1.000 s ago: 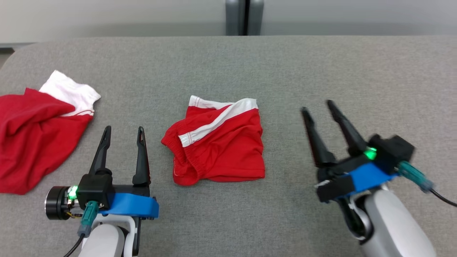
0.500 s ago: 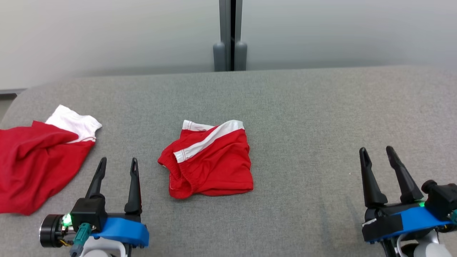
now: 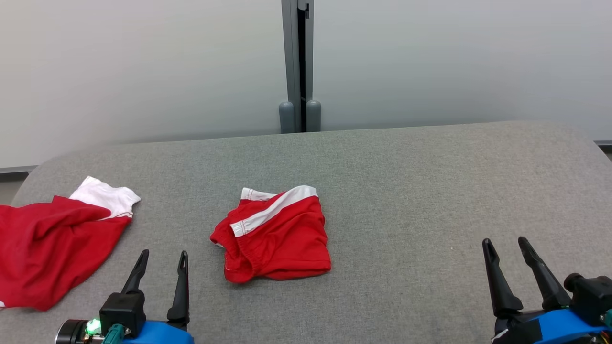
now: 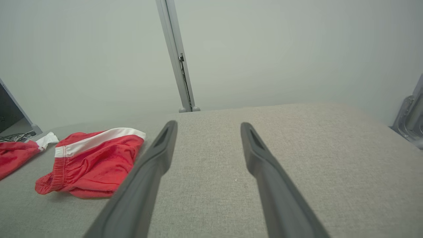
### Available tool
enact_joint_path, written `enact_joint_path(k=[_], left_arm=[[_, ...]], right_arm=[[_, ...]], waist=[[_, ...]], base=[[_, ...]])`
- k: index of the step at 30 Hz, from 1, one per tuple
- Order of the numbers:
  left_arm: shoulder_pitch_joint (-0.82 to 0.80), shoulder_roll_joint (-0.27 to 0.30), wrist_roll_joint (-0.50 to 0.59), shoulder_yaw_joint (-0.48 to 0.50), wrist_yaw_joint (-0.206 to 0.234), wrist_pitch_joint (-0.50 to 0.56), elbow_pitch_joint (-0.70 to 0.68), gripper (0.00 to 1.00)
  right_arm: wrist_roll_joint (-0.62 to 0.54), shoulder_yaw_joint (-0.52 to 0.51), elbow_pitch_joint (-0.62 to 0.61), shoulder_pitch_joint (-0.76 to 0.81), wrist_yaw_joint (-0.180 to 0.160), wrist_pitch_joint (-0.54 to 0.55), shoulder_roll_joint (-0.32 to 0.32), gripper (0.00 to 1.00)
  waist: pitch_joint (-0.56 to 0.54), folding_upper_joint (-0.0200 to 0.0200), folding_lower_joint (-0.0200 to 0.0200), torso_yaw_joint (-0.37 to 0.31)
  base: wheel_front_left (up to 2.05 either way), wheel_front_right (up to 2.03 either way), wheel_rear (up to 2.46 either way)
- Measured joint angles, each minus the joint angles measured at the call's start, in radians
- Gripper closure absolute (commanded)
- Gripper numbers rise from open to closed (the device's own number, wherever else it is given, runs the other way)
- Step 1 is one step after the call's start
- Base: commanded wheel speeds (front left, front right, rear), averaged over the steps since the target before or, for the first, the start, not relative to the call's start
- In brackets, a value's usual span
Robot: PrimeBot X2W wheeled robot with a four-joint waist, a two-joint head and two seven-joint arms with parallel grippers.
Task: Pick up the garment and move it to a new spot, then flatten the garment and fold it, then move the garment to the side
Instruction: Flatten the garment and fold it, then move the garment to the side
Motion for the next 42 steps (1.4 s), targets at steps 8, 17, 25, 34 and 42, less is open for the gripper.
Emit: enact_joint_path(k=[8, 17, 25, 34, 42], left_arm=[[0.004, 0.004, -0.010, 0.000, 0.006, 0.001, 0.012, 0.00], [0.004, 0.004, -0.015, 0.000, 0.015, -0.003, 0.017, 0.00], [0.001, 0.004, -0.019, -0.001, 0.023, -0.012, 0.019, 0.00], [-0.066, -0.001, -0.009, -0.008, 0.032, -0.025, -0.002, 0.00], [-0.196, -0.030, 0.026, -0.032, 0.036, -0.047, -0.031, 0.00]], right_arm=[[-0.008, -0.003, -0.031, 0.016, 0.000, 0.023, 0.008, 0.00], [-0.011, -0.008, -0.039, 0.017, 0.000, 0.031, 0.012, 0.00], [-0.017, -0.016, -0.045, 0.017, 0.000, 0.039, 0.013, 0.00], [-0.018, -0.003, -0.035, -0.011, 0.000, 0.051, -0.001, 0.00], [-0.006, 0.123, 0.110, -0.187, 0.000, 0.039, -0.043, 0.00]], waist=[[-0.003, 0.0002, 0.0002, -0.002], [0.001, 0.0003, 0.0002, 0.000], [0.006, 0.0003, 0.0002, 0.007], [0.078, 0.0004, 0.0001, 0.024], [0.230, 0.0006, 0.0005, 0.104]], base=[[0.00, 0.00, 0.00], [0.00, 0.00, 0.00], [0.00, 0.00, 0.00], [0.00, 0.00, 0.00], [0.00, 0.00, 0.00]])
